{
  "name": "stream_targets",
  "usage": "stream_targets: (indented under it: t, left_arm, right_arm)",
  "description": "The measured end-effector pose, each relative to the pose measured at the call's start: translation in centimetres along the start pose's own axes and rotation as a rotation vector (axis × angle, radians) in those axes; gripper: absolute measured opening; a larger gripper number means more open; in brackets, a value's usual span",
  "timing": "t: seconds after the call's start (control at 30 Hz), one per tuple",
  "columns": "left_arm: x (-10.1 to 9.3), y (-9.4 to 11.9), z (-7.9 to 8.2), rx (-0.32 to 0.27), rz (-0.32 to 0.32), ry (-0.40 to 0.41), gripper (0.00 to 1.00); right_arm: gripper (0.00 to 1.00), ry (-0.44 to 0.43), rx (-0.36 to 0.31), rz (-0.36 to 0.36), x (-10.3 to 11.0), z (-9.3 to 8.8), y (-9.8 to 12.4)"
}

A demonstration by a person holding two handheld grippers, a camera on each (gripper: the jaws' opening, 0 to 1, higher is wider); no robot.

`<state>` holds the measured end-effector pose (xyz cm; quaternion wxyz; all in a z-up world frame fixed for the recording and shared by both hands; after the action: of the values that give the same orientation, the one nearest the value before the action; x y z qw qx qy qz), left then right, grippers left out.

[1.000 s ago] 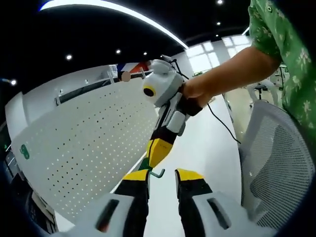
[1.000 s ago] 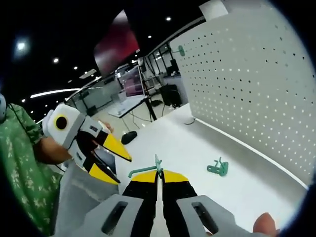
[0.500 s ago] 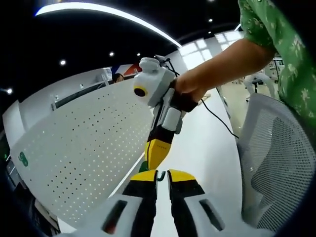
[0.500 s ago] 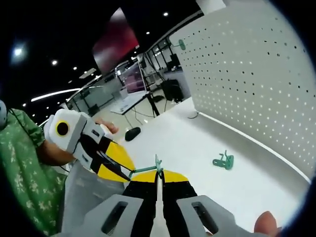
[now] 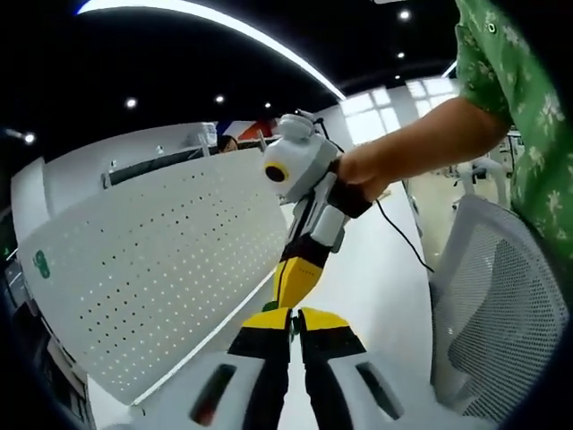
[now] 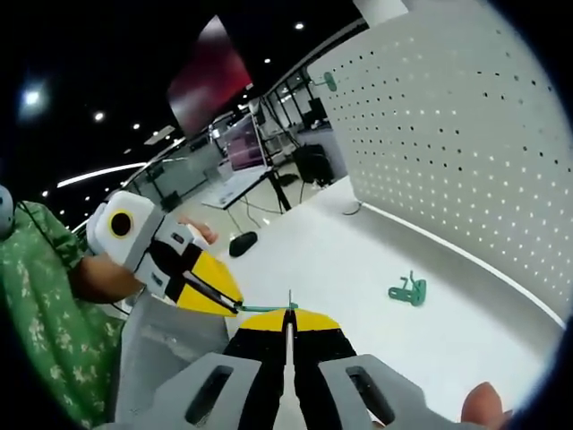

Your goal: Insert the hook assembly into the mounting plate slot until the hook locks in place.

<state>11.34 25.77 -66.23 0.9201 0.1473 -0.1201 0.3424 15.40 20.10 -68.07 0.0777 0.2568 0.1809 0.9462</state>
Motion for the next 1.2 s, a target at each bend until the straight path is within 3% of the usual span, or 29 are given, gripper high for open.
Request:
stream_targets:
  t: [0.2,0.47,0.8,0.87,1.07,1.2]
  left_arm:
    - [0.2,0.1,0.1,-0.009,0.013,0.058,0.03]
    - [1.2,0.3,0.2,-0.033,0.065,0.213,0.03]
    - [1.0,0.3,-0.5,-0.001,0.117,0.170,0.07]
    - [1.0,0.3,-0.6,0.008,0.136,0.157,0.11]
    - [2.2,0.5,-1.0,0.046,0.234,0.116,0.10]
    - [2.5,0.4,-1.0,0.048,0.259,0.142,0.11]
  right_arm:
    - [0.00,0.001,-0.015,-0.006,0.2,0.2,0.0]
    - [0.00,-0.069,-0.049,-0.038,0.1,0.7,0.0]
    - [0.00,-0.089,-0.052,-0.063,0.2,1.0,-0.4]
    - [0.00,-0.087,-0.054,-0.069,0.3,1.1,-0.6]
    - [0.00,-0.097,-0.071,-0.080,0.3,1.5,-0.8]
    - [0.00,-0.102,-0.084,-0.092,0.3,1.7,-0.9]
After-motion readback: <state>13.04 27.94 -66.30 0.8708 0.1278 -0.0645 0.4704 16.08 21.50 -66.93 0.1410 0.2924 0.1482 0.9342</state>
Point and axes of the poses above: the point that each gripper's makers call its tool centre point, and the gripper's own axes: y roughly backward along the fingers, x roughly to its left, z roughly out of its top, the point moved 3 cm from there along y, roughly backward along the fingers, and after that the axes turned 10 degrees about z, right-handed, at the moved point
